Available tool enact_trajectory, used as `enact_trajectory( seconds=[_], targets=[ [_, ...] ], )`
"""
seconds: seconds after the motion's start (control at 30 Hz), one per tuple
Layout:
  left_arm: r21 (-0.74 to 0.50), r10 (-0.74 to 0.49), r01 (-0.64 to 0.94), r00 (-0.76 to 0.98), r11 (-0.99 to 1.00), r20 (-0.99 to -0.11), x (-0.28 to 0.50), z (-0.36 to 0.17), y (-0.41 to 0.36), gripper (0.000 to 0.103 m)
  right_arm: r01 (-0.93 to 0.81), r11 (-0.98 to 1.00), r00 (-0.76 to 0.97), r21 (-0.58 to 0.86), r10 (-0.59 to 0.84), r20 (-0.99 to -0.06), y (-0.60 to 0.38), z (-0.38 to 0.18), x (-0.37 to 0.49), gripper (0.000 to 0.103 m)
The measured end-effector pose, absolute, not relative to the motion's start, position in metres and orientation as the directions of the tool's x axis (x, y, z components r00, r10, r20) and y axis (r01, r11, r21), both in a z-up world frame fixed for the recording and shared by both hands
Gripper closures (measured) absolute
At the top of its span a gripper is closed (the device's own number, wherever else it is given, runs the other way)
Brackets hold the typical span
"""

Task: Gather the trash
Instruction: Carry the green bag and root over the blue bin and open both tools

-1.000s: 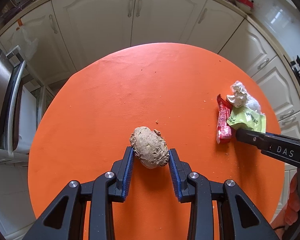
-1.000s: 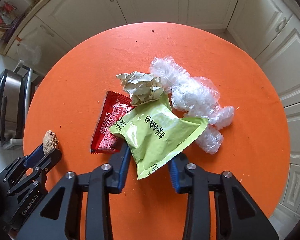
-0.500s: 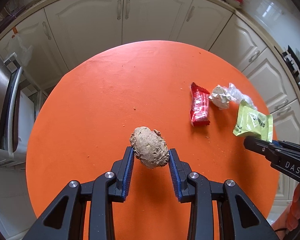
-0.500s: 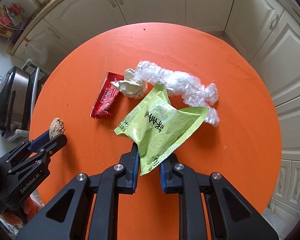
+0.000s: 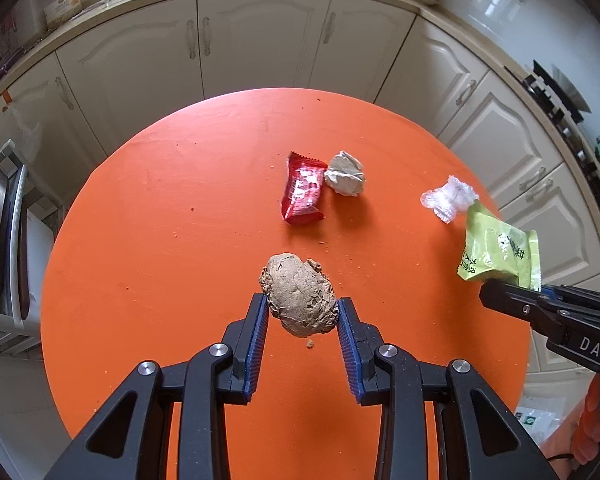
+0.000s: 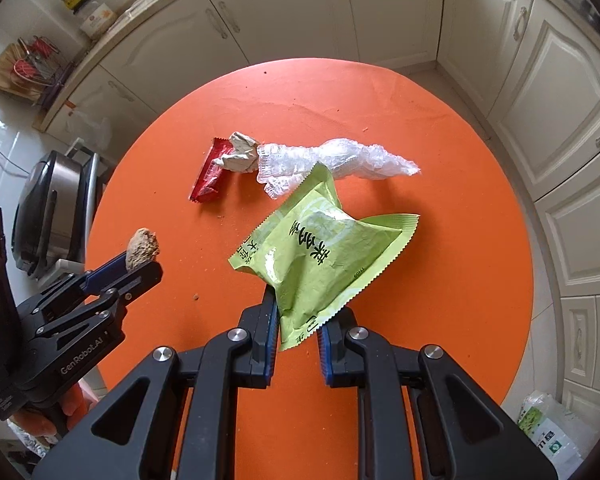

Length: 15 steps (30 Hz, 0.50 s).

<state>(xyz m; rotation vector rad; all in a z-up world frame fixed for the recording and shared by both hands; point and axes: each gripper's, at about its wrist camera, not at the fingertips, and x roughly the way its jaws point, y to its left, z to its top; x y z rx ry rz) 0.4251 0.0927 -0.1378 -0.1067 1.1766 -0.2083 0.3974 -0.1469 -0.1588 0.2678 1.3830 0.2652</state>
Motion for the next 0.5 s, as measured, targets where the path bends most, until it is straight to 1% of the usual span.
enact_trajectory(
  seconds=[0.13, 0.3, 0.33, 0.43, 0.5],
  targets=[
    [-0.184, -0.216, 0.119, 0.371, 0.976, -0.903, 0.415, -0.135, 0.088, 0.072, -0.047, 0.937, 0.157, 0.347, 0.350, -0.924, -0.151, -0.160, 0.379, 0.086],
    [-0.178, -0.211, 0.120, 0.370, 0.977, -0.905, 0.400, -0.136, 0.088, 0.072, -0.059, 0.937, 0.055, 0.343, 0.346, -0.936, -0.152, -0.195, 0.341, 0.085],
    [-0.177, -0.210, 0.121, 0.369, 0.977, -0.905, 0.397, -0.136, 0.089, 0.072, -0.064, 0.940, 0.040, 0.334, 0.337, -0.941, -0.150, -0.202, 0.333, 0.083],
    [-0.176, -0.214, 0.134, 0.365, 0.975, -0.906, 0.386, -0.137, 0.091, 0.072, -0.037, 0.958, 0.013, 0.284, 0.285, -0.958, -0.153, -0.216, 0.314, 0.082],
    [-0.179, -0.220, 0.142, 0.363, 0.973, -0.906, 0.381, -0.137, 0.092, 0.072, -0.009, 0.968, 0.025, 0.250, 0.250, -0.968, -0.159, -0.216, 0.307, 0.075]
  ],
)
